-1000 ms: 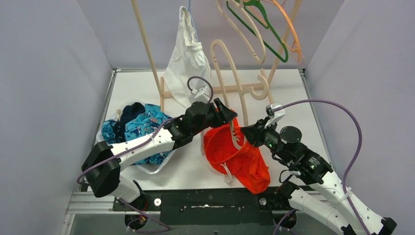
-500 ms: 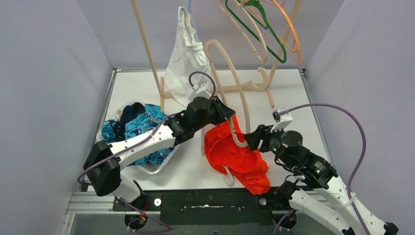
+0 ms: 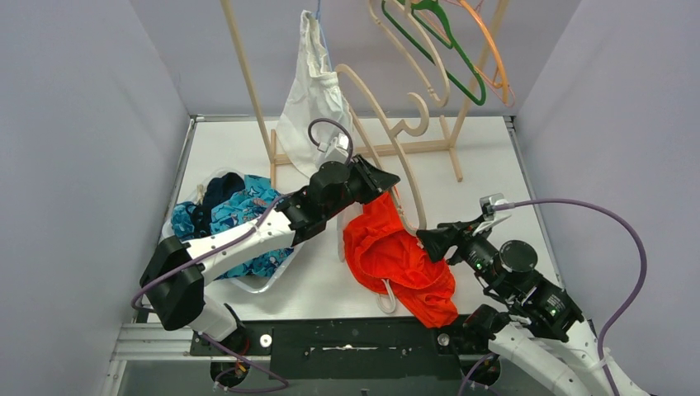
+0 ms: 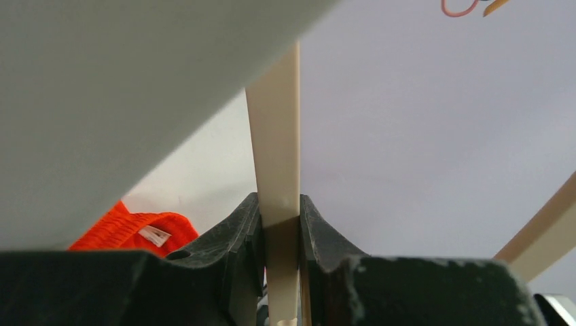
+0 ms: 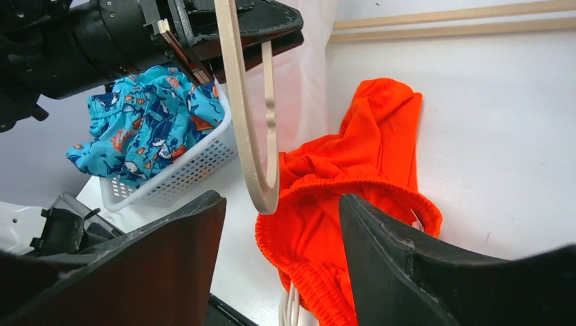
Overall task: Remove the shorts from the hanger
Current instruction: Remove the shorts from the hanger, then place the hanger on the clothes rod.
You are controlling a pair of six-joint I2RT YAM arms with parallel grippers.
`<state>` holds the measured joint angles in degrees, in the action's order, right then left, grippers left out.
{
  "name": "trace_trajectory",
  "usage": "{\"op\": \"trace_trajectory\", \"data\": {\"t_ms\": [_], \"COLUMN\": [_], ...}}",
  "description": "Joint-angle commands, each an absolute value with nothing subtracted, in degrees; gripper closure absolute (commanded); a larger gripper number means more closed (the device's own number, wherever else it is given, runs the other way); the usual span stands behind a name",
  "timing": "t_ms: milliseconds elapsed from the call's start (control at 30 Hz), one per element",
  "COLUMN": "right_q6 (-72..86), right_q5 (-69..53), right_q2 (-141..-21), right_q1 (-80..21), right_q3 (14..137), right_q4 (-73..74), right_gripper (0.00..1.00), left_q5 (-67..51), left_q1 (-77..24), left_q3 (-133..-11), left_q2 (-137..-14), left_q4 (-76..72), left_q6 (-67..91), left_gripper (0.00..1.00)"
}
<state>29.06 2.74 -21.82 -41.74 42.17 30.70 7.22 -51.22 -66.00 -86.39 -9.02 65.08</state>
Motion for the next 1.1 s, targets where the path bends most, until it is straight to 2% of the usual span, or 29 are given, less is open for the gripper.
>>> {"op": "trace_trajectory", "data": {"t_ms": [0,100,233,467,533,633,733,867,1067], "right_q6": [23.79,21.91,18.37,16.96,17.27,18.92,19.00,18.04,14.95], "right_q5": [1.23,3.67,5.02,5.04,6.15,9.91,11.69,13.31,12.42], "right_q2": [-23.47,-23.45,-22.64,-22.78,-22.94,-23.19,-24.04,-27.85,-36.22], "right_q1": [-42.19,-42.19,-42.22,-42.18,-42.18,-42.14,-42.23,-42.18,-42.19], "right_q3": [39.93,37.34,34.59,35.36,36.39,38.40,40.71,45.62,54.49], "right_q4": [20.39,16.28,10.05,7.15,7.54,10.01,12.31,16.30,21.54], "right_gripper": [0.39,0.44,0.70,0.99,1.00,1.00,1.00,1.00,1.00], "left_q5": [6.11,5.61,4.63,2.17,0.92,-0.18,-0.22,-0.69,-1.30], "left_q1": [-51.19,-51.39,-51.53,-51.63,-51.65,-51.67,-51.63,-51.79,-53.18], "left_q3": [-64.05,-63.29,-63.43,-64.58,-64.26,-64.33,-64.30,-63.95,-63.18], "left_q2": [-86.18,-86.24,-86.63,-88.72,-89.12,-89.34,-88.36,-86.88,-83.82], "left_q4": [-21.39,-23.93,-25.38,-28.09,-29.77,-29.88,-28.39,-26.34,-21.75], "left_q6": [73.48,75.40,76.47,77.56,77.12,75.50,73.22,69.90,60.98], "left_gripper": [1.00,1.00,1.00,1.00,1.00,0.83,0.62,0.46,0.40]}}
